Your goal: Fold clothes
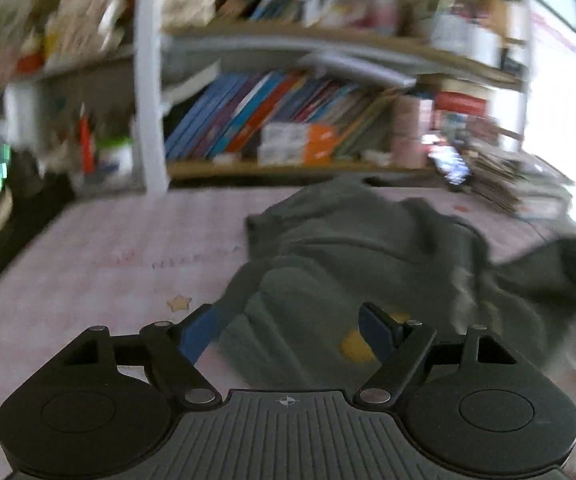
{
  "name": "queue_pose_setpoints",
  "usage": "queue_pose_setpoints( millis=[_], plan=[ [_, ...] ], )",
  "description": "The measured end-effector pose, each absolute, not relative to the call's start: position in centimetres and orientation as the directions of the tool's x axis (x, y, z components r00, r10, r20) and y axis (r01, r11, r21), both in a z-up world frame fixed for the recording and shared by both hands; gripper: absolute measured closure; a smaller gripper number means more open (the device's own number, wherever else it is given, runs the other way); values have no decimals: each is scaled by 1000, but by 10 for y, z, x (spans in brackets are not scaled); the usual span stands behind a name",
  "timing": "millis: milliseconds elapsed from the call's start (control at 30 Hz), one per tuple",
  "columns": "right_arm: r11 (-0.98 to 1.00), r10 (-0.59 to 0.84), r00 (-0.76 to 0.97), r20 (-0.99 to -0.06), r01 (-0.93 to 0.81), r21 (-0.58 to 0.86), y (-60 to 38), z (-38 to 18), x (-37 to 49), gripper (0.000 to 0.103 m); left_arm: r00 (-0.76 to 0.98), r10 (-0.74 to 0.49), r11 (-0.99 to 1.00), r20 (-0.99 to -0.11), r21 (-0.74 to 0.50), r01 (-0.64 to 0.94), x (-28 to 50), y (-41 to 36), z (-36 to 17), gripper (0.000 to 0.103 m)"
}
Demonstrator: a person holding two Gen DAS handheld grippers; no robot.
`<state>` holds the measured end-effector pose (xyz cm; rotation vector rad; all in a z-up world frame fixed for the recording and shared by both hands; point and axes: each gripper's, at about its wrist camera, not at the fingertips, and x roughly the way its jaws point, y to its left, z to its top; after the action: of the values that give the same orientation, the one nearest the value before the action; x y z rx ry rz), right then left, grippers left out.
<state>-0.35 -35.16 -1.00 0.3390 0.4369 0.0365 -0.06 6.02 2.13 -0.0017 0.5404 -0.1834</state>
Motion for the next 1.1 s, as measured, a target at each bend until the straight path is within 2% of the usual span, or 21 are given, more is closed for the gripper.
queue_pose_setpoints(
  millis=[133,267,367,400,433,467,533,700,833,867,967,1067,1100],
  plan=[
    [944,114,906,-408,29,328,-351,-9,-5,91,785,-116,993,-609,-92,76,52,63,-2,22],
    [943,121,906,-407,24,333,-353,-9,-5,90,757,-78,997,-649,-50,61,74,56,-16,21],
    [943,126,904,-410,20,333,-351,-10,-5,90,755,-69,997,-652,-19,74,79,49,-23,28],
    [943,128,903,-410,18,333,-351,-10,-5,90,759,-83,996,-646,-26,86,77,50,-22,47],
    [943,129,903,-410,17,333,-351,-10,-5,90,762,-97,995,-640,-34,99,76,51,-22,72],
    [943,131,903,-410,15,334,-351,-10,-5,90,761,-138,990,-633,-74,118,74,56,-20,84],
    [942,134,903,-409,11,334,-351,-10,-6,90,791,-153,988,-592,-117,104,66,64,-10,91],
    [934,175,898,-404,-22,355,-351,-9,-9,90,921,-78,981,-382,-194,2,16,100,35,91],
    [864,382,843,-379,-180,471,-338,-10,-8,88,939,85,984,-335,-118,-131,-15,134,49,94],
    [866,400,833,-383,-206,456,-330,-9,-8,84,925,117,979,-361,-112,-168,-16,145,44,94],
    [857,459,796,-395,-280,432,-304,-8,-9,82,872,208,957,-443,-90,-275,-18,178,28,93],
    [852,494,767,-410,-333,404,-283,-7,-11,80,797,248,934,-550,-85,-348,-16,201,4,82],
    [851,500,761,-412,-344,397,-279,-6,-11,77,792,255,927,-554,-94,-364,-19,204,1,71]
  ],
)
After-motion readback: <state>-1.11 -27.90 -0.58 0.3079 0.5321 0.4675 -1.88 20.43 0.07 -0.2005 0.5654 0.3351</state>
